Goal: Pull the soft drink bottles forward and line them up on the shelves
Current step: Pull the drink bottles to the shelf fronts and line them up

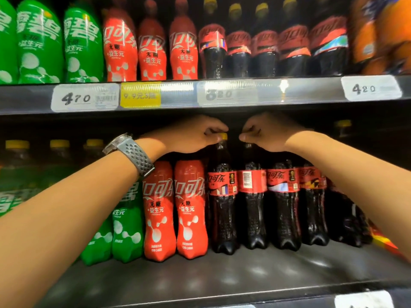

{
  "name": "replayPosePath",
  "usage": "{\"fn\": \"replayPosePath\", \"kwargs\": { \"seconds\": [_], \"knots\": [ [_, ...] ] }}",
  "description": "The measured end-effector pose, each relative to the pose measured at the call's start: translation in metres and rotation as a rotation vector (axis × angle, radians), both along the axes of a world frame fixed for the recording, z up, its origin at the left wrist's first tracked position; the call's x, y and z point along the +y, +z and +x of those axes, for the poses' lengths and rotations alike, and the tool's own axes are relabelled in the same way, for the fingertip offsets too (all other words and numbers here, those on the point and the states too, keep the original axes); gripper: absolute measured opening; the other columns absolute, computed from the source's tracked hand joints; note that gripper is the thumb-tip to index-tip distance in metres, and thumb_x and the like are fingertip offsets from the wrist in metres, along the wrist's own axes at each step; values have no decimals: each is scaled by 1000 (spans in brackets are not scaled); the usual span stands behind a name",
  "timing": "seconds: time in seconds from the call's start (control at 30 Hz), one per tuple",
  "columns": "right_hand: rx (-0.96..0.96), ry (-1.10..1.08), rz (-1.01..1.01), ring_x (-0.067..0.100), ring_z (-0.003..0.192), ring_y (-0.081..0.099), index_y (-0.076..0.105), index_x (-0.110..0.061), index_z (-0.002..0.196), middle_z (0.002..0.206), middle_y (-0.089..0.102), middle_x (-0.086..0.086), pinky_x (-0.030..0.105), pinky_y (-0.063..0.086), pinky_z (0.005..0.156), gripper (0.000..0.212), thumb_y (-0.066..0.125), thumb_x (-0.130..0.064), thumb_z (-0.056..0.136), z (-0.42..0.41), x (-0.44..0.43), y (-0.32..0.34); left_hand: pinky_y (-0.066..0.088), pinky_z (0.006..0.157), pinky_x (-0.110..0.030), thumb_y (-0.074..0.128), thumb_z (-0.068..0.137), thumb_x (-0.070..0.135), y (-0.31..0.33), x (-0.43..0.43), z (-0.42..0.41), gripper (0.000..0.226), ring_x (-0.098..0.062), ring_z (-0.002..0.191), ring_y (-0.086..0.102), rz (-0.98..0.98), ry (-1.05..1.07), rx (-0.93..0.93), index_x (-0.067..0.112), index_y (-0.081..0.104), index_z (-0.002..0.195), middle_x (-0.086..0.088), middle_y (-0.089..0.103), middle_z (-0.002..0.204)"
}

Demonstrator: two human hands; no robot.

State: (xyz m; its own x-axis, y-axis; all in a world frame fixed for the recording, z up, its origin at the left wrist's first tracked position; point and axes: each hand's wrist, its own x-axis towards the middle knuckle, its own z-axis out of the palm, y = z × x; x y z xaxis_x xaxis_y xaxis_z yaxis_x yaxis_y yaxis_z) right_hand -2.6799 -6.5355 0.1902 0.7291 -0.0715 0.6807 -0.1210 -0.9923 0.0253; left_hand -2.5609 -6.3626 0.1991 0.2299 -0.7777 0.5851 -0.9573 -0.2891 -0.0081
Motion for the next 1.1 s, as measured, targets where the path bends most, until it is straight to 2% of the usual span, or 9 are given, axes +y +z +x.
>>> {"fn": "replayPosePath", "kwargs": {
  "seconds": [0.1,0.23,0.37,0.47,0.6,0.8,0.87,0.93,1.1],
  "knots": [
    [57,85,16,16,98,58,66,-18,112,110,66,1,26,41,80,26,54,-33,94,-4,-4,4,44,84,-22,56,95,24,0,-5,0,25,-9,95,61,-1,5,-20,18,64,118,9,64,98],
    [154,224,144,11,106,55,60,-22,122,119,63,-3,22,37,87,27,51,-25,97,-10,-10,6,50,84,-33,58,94,28,-1,-8,-2,19,-14,86,62,-28,44,-18,16,66,106,3,66,90],
    [114,184,86,13,102,57,62,-21,120,117,64,-3,24,39,83,32,52,-38,95,-11,-9,6,50,81,-34,57,93,34,-3,-10,-5,21,-14,84,60,-28,111,-89,16,64,102,4,64,87],
    [65,109,12,19,105,58,62,-20,121,119,64,1,27,43,89,38,52,-44,93,-7,-9,4,49,83,-32,56,94,33,-3,-9,-7,21,-14,88,60,-25,123,-82,16,63,105,3,64,91],
    [142,204,88,15,110,56,60,-23,125,124,62,-2,23,39,89,33,52,-31,94,-9,-14,6,45,86,-26,54,96,25,-1,-9,-10,21,-12,92,59,-8,92,-61,17,63,113,4,63,97],
    [-11,58,-17,16,78,58,67,-20,93,88,65,0,31,48,72,37,54,-54,87,4,-16,1,45,90,-27,50,97,24,-1,-14,-14,26,-11,97,59,4,124,-73,23,61,121,6,64,105],
    [34,83,-16,18,83,60,67,-19,97,95,67,2,31,47,75,38,48,-51,91,1,-18,2,45,91,-24,50,96,21,-2,-16,-16,30,-10,102,59,-5,96,-41,23,59,125,5,65,115],
    [96,125,-2,20,97,59,64,-20,113,112,66,0,28,44,79,34,47,-42,94,-4,-21,4,43,89,-17,51,96,22,-3,-19,-18,33,-7,104,58,-2,77,-31,21,57,128,6,64,119],
    [-26,133,16,15,80,59,69,-20,96,86,66,-3,27,42,68,30,57,-46,89,-3,-25,1,48,95,-39,53,94,21,-3,-36,-29,28,-17,101,63,-11,42,-29,20,61,122,0,68,109]
  ]
}}
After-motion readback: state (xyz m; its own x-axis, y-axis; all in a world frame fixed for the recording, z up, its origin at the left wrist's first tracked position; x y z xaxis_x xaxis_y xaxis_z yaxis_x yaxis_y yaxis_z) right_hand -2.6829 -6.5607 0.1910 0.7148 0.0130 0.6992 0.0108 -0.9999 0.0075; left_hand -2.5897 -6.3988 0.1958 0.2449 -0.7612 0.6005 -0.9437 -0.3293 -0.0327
